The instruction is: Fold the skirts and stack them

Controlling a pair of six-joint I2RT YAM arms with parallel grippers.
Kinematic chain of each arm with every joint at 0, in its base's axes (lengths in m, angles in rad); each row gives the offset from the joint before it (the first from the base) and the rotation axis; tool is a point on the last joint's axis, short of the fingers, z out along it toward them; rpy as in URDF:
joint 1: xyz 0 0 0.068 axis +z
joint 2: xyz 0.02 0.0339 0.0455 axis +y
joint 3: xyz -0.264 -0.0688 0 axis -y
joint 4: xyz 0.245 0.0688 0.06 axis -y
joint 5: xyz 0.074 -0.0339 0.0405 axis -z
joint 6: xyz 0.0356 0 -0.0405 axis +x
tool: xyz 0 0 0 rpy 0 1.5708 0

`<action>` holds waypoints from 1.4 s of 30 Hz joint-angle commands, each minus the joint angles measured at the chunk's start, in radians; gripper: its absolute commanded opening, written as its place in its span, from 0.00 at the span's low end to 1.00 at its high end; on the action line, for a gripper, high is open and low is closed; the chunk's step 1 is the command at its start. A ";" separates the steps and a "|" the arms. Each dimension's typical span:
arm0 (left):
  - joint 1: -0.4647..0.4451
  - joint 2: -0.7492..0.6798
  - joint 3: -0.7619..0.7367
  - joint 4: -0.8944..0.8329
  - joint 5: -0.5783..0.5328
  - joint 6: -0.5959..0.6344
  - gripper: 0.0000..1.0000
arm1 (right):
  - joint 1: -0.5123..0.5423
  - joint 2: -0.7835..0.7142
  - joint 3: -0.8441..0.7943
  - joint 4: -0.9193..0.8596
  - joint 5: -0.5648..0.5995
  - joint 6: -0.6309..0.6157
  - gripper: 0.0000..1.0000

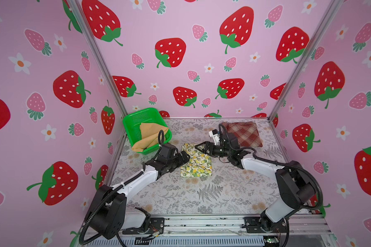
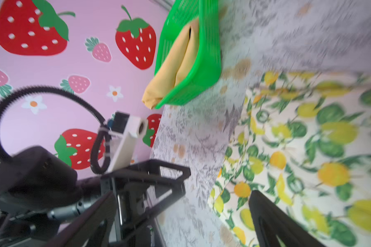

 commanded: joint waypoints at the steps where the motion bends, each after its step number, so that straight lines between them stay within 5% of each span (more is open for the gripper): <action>1: -0.030 0.015 -0.010 0.083 0.015 -0.068 1.00 | -0.052 0.075 0.062 -0.064 -0.078 -0.056 1.00; 10: -0.139 0.133 0.051 0.198 0.005 -0.148 1.00 | -0.118 0.371 0.243 -0.054 -0.194 -0.078 1.00; 17: -0.184 0.266 0.071 0.314 0.029 -0.214 1.00 | -0.143 0.464 0.251 -0.028 -0.189 -0.081 1.00; 33: -0.063 0.348 0.021 0.208 -0.003 -0.159 1.00 | -0.143 0.300 -0.194 0.264 -0.036 0.032 0.99; 42: 0.025 0.506 0.206 0.071 0.030 -0.047 1.00 | 0.000 0.110 -0.413 0.300 0.159 0.046 1.00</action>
